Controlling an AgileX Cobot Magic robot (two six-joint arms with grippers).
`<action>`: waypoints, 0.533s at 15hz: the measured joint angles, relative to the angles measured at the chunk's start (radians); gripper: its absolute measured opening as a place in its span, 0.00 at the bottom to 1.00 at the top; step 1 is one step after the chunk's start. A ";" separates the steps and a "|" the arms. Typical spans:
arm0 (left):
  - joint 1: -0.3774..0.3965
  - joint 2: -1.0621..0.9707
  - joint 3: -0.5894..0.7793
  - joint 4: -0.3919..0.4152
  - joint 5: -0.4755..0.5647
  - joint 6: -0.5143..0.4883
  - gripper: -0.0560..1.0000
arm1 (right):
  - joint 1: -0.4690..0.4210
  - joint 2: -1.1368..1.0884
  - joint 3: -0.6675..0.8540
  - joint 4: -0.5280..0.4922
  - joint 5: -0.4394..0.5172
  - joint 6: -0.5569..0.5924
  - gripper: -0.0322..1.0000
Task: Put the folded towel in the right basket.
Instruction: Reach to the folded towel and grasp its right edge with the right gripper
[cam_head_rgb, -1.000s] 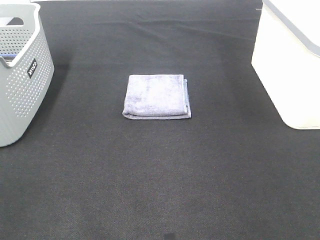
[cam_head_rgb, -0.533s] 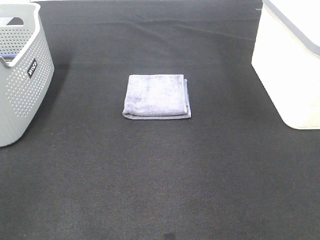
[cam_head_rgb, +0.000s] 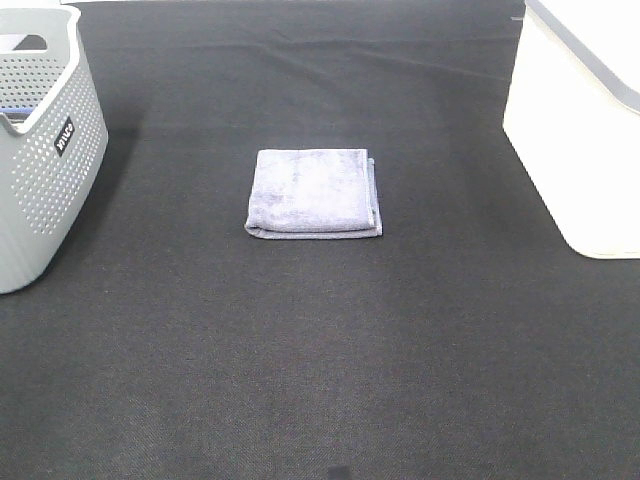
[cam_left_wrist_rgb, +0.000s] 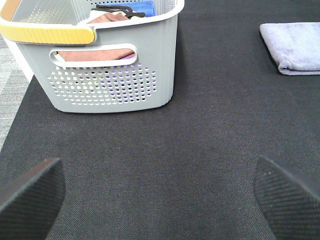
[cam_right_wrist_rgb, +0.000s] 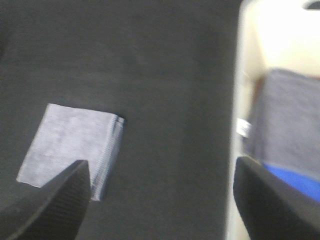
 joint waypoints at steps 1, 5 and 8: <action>0.000 0.000 0.000 0.000 0.000 0.000 0.98 | 0.045 0.035 -0.045 -0.010 0.003 0.000 0.75; 0.000 0.000 0.000 0.000 0.000 0.000 0.98 | 0.201 0.194 -0.109 -0.032 0.022 0.040 0.75; 0.000 0.000 0.000 0.000 0.000 0.000 0.98 | 0.229 0.265 -0.109 -0.029 0.023 0.045 0.75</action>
